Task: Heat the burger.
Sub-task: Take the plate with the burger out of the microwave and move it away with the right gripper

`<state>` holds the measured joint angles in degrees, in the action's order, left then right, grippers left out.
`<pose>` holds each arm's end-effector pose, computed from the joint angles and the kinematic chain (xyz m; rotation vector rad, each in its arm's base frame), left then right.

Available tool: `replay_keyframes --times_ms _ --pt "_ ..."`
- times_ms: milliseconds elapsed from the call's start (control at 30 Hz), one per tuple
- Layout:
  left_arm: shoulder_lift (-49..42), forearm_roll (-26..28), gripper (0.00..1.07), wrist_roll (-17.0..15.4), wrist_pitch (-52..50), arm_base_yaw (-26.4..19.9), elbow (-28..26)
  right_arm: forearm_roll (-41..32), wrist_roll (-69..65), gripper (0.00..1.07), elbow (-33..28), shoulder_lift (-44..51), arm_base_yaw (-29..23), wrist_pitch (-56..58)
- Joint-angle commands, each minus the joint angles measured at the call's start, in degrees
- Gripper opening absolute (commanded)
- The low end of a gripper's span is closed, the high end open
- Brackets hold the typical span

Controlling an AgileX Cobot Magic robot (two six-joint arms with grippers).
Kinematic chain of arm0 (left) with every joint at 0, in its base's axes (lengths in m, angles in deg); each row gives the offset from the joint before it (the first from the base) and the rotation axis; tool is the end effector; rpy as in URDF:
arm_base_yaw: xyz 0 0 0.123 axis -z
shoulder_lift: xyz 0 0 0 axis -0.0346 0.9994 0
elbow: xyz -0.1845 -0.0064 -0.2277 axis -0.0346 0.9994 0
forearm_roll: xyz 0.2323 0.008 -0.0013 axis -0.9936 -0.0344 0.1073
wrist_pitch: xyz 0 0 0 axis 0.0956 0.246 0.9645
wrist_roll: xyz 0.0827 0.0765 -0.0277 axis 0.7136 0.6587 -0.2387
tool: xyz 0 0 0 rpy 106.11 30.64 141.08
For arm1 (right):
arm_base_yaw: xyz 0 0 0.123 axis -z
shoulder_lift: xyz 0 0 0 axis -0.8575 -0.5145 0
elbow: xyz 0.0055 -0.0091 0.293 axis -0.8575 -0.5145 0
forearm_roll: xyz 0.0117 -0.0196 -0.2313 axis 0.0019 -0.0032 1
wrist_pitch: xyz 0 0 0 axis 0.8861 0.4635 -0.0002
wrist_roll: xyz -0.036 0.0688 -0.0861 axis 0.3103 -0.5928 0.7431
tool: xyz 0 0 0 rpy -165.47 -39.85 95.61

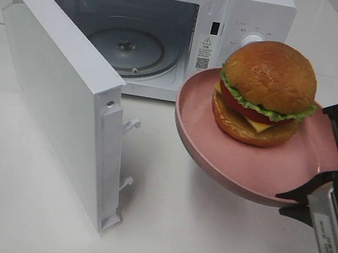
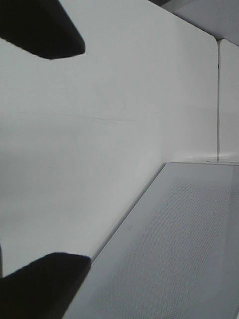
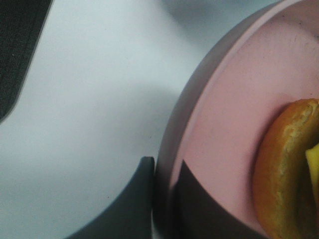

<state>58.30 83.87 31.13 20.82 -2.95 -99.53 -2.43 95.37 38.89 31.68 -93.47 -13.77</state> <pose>-0.0106 -0.0151 0.2615 0.0307 2.0261 -0.0428 0.1280 0.0944 0.2370 -1.9671 1.4020 -0.2603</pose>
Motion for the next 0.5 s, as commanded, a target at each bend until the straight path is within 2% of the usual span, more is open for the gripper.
replay_keyframes --times_ms 33,233,300,500 --pt "-0.3 -0.1 0.98 0.2 0.0 0.0 0.2 5.8 -5.3 0.01 -0.5 3.4 -0.1 -0.9" --pt "-0.3 -0.1 0.98 0.2 0.0 0.0 0.2 10.2 -11.0 0.01 -0.6 5.3 -0.1 1.1" --pt "-0.3 -0.1 0.98 0.2 0.0 0.0 0.2 15.6 -16.9 0.01 -0.6 6.1 -0.1 4.0" --pt "-0.3 -0.1 0.98 0.2 0.0 0.0 0.2 21.7 -27.0 0.01 -0.6 6.1 -0.1 6.1"
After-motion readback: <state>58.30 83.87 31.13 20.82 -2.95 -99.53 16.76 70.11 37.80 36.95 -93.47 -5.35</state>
